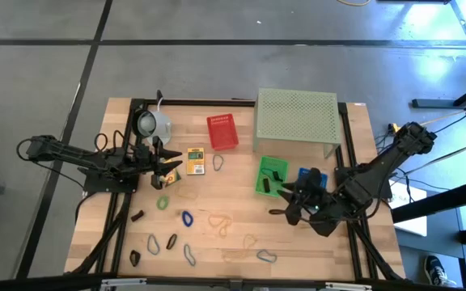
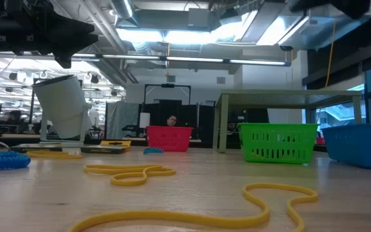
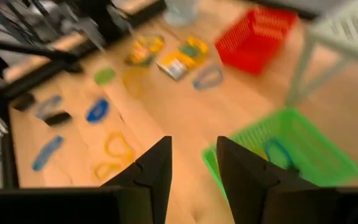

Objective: Pick & Place Office Desk Supplies
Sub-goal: Put the yellow crayon box into the red bin

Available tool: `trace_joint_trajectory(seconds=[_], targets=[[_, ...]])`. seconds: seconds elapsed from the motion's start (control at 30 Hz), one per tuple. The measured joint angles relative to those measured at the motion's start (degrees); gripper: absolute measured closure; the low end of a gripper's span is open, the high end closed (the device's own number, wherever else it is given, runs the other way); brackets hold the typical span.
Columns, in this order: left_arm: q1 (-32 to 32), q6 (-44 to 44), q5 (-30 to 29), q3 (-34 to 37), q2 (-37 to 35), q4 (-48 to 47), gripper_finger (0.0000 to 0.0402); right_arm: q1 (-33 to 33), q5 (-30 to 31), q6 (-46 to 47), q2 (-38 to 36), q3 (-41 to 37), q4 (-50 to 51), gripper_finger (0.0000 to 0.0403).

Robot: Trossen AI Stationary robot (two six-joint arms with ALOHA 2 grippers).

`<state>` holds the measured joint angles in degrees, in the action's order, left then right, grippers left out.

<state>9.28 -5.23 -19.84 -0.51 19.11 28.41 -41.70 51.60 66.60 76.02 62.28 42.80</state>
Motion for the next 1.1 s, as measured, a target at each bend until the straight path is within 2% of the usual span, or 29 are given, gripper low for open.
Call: trace_joint_trajectory(seconds=[0.17,0.33,0.5,0.67,0.83,1.0,1.1], targets=[[0.02,1.14,-0.01,0.00,0.00,-0.03,0.0270,-0.10,2.39,-6.84,0.61,0.00,-5.71,0.0280],[0.00,2.55,0.00,0.00,0.00,0.60,0.0270,-0.10,2.87,-7.51,2.01,0.03,-6.39,0.0280],[0.00,-5.00,0.00,0.00,0.02,2.71,0.0270,-0.10,3.01,-7.53,4.79,0.02,-6.39,0.0280],[0.00,-5.31,0.44,0.00,0.48,9.87,0.0270,-0.04,2.99,-8.90,7.54,0.02,-6.37,0.0280],[0.02,-7.50,3.71,0.00,2.77,16.98,0.0270,-0.01,3.14,-13.37,8.39,0.00,-6.37,0.0280],[0.02,-6.18,9.14,0.00,8.77,27.37,0.0269,0.01,6.44,-18.46,8.38,0.00,-6.37,0.0280],[0.02,-5.33,10.12,-0.74,14.19,32.40,0.0269,0.23,7.63,-22.98,8.38,-0.01,-6.37,0.0280]])
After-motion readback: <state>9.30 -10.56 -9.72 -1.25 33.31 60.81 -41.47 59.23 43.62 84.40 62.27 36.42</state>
